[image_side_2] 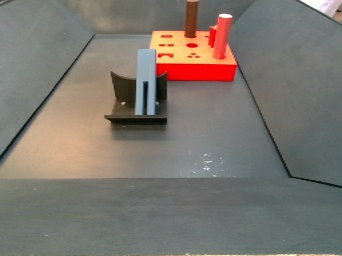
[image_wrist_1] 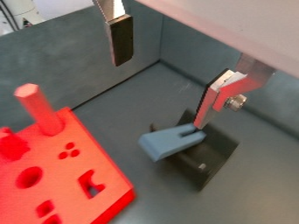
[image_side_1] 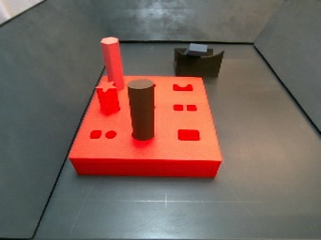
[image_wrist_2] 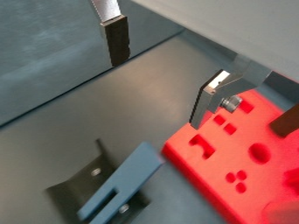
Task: Pick up the double-square object. Move up. Rotate the double-square object. Place the double-square object on the fixture. Regrasp the double-square object. Move to above the board. Insert the double-square object.
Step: Regrasp the double-square object.
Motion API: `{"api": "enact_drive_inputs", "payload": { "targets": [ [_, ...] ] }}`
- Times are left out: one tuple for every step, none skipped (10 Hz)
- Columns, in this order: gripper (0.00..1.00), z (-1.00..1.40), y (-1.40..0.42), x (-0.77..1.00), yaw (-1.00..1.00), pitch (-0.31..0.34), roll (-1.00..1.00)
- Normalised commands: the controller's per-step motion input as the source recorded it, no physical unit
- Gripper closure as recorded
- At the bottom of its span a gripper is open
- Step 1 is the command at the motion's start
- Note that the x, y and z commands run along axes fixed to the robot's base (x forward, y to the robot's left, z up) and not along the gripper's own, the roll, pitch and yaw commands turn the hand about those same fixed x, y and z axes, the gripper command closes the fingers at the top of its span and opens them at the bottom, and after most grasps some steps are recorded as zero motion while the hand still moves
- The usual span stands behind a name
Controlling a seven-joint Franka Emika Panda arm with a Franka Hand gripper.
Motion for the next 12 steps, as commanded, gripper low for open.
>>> {"api": "enact_drive_inputs", "payload": {
  "targets": [
    [0.0,0.0,-0.02,0.0,0.02,0.006,1.0],
    [0.0,0.0,-0.02,0.01,0.02,0.012,1.0],
    [0.0,0.0,-0.02,0.02,0.02,0.019,1.0],
    [0.0,-0.01,-0.02,0.04,0.02,0.029,1.0],
    [0.0,-0.01,-0.03,0.05,0.03,0.039,1.0],
    [0.0,0.0,-0.03,0.05,0.03,0.052,1.0],
    [0.0,0.0,-0.03,0.07,0.04,0.074,1.0],
    [0.0,-0.01,-0.04,0.08,0.04,0.092,1.0],
    [0.0,-0.01,-0.04,0.1,0.05,0.114,1.0],
    [0.0,-0.01,-0.04,0.1,0.07,0.141,1.0],
    [0.0,-0.01,-0.05,0.11,0.1,0.177,1.0],
    [0.0,-0.01,-0.05,0.11,0.13,0.209,1.0]
  ]
}}
